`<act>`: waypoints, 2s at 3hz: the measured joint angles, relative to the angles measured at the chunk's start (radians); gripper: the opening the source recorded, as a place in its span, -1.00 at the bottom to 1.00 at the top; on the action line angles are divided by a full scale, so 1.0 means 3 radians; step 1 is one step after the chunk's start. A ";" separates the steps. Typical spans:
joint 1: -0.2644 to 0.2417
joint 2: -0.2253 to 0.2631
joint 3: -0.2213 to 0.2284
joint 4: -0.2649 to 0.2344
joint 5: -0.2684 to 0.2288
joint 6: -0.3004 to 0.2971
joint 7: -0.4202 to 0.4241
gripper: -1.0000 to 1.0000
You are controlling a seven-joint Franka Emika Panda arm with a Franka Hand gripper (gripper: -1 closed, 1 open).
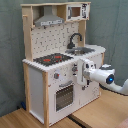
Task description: Play with the kitchen
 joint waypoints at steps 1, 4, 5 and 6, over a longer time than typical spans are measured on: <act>-0.0008 -0.0004 0.0006 -0.0003 0.0084 -0.0004 -0.0285 -1.00; -0.0003 0.0023 0.0006 0.0007 0.0077 -0.0046 -0.1450 -1.00; 0.0004 0.0029 0.0006 0.0015 0.0077 -0.0082 -0.1830 -1.00; 0.0012 0.0030 0.0006 0.0021 0.0077 -0.0119 -0.2196 -1.00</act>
